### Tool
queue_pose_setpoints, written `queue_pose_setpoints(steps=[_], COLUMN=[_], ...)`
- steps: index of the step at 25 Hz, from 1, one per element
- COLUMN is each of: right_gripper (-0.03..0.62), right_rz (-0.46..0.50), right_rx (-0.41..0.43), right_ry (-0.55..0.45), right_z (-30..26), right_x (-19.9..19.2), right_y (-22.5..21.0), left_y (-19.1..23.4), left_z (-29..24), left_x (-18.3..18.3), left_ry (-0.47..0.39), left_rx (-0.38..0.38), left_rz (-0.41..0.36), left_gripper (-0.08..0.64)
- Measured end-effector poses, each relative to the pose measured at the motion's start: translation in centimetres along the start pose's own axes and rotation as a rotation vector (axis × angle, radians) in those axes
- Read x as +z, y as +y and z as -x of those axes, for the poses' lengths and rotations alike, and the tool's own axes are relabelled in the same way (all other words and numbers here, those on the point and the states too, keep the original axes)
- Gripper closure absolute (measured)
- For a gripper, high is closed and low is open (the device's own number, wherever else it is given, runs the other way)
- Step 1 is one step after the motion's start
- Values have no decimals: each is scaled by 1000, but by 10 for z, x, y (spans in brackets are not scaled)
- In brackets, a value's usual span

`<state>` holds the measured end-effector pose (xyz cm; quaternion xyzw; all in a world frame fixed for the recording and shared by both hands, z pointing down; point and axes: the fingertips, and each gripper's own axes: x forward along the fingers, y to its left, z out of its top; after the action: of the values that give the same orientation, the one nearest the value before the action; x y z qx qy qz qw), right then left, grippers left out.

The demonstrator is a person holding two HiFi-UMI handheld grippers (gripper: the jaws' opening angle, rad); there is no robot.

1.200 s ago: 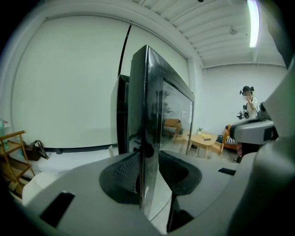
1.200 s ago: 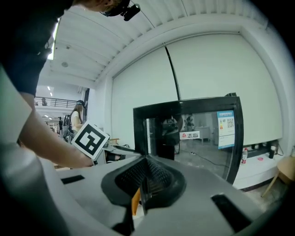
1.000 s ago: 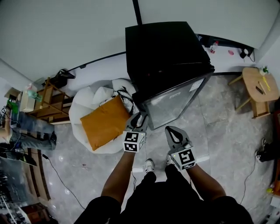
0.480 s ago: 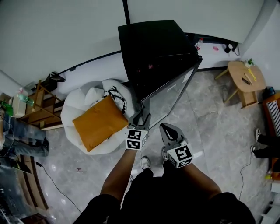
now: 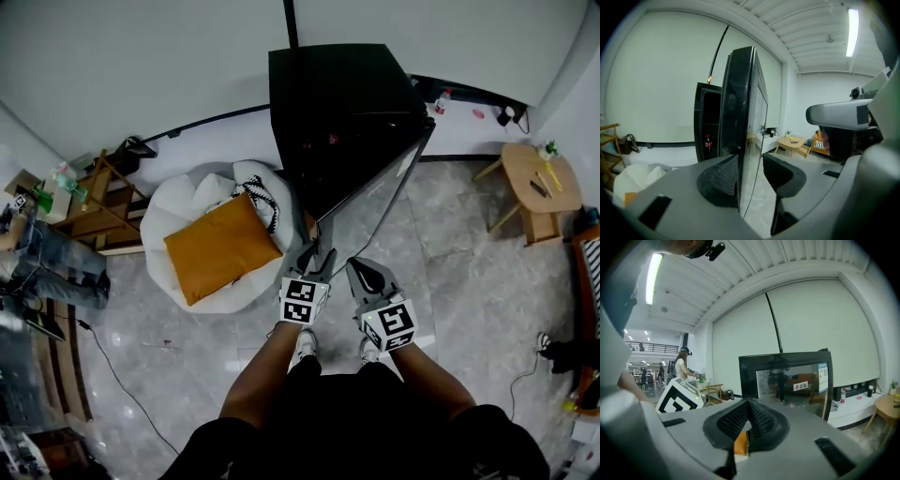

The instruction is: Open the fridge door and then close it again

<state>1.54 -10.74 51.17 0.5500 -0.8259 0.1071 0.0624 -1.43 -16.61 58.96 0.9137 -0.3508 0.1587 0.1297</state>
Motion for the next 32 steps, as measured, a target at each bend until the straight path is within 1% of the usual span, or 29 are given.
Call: queue_pose_setpoints(steps=[4,7,10,14,18,22,27,29,32], right_gripper=[575,575,575,575,575,575,575,575,575], right_rz=[7,9,5,5,12,9,0,1,-3], right_rx=[25,18,11,31,54,54,19,2,-23], right_ry=[-18,-11,4,17,14,-3,-16,-18,-19], right_z=[15,29,45,66,78,92,113,123,138], right_x=[-1,-14,-27,-38,-45,-47,-50,-51,-54], right_y=[-16,-32,-51,-62,-68,-77,-99,-109,-124], left_y=[-17,-31,-48,-80,-115,-149,-182,-194,-214], left_z=[3,8,10,12,12,10,5,2,-1], left_x=[-2,-9,-13,-18,-19,-24,-25,-25,-25], left_ry=[-5,-7,-14,-10,-13,-1,-3,-4,-6], left_rx=[27,46,58,60,37,-1,-19,-26,-60], left_rz=[15,28,21,2,-23,-32,-35,-33,-22], left_gripper=[394,391,390,390,391,391,380,365,362])
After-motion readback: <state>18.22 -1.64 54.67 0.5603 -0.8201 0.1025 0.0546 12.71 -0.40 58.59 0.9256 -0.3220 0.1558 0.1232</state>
